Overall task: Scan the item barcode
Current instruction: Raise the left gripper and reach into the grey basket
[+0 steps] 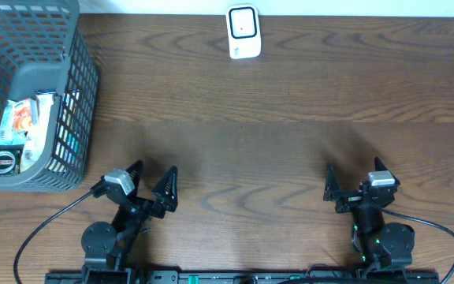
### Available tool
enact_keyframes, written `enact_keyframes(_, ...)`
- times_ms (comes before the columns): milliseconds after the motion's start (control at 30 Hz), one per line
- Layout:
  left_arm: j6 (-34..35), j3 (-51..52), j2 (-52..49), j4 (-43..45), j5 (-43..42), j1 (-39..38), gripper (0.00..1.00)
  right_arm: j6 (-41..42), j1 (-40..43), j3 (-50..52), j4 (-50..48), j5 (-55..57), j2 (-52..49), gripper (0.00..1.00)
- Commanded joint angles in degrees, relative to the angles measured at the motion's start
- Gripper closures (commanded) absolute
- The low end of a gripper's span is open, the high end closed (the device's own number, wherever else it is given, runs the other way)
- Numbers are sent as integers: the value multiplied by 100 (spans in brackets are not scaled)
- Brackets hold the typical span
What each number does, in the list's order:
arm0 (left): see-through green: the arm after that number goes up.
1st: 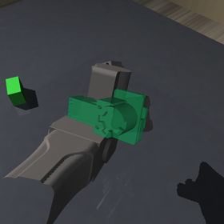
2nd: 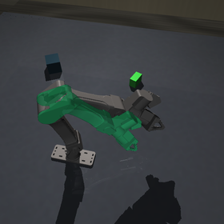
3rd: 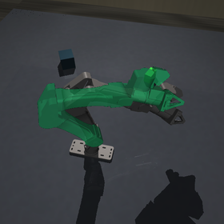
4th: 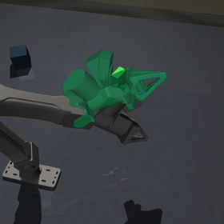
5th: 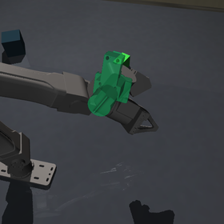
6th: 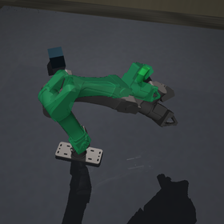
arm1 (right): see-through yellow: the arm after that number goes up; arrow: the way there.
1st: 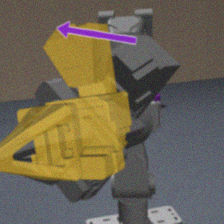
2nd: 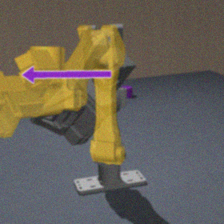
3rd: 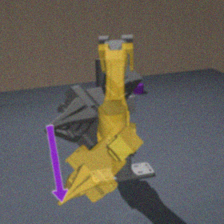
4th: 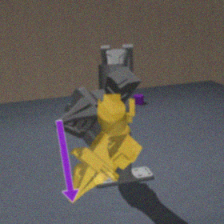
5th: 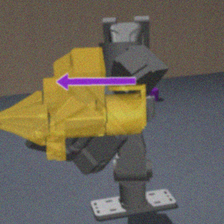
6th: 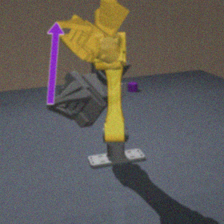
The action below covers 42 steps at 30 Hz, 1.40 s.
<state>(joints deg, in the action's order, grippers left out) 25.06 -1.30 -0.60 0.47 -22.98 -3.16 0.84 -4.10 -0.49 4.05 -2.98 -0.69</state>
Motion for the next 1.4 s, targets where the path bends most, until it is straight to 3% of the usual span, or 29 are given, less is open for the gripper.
enact_keyframes(0, 658, 103, 37, 275, -603, -17, 2, 37, -35, 13, 17, 4, 31, 1)
enact_keyframes(367, 713, -81, 37, 2920, -437, -13, 2, 37, -35, 13, 17, 4, 31, 1)
enact_keyframes(700, -393, -1399, -439, 2986, -28, -13, 2, 37, -35, 13, 17, 4, 31, 1)
enact_keyframes(867, -1005, -2433, -1351, 2964, 173, -13, 3, 37, -35, 13, 17, 4, 31, 1)
enact_keyframes(1033, -1172, -3624, -2490, 2953, 487, -11, 2, 37, -35, 13, 17, 4, 31, 1)
enact_keyframes(1133, -1587, -4524, -3187, 2514, 487, -11, 3, 39, -35, 13, 17, 4, 31, 1)
enact_keyframes(1233, -2173, -5637, -3864, 1355, 649, -11, 2, 37, -35, 13, 17, 4, 31, 1)
enact_keyframes(1367, -2874, -7300, -4839, -562, 2155, 2, 2, 37, -35, 13, 17, 4, 31, 1)
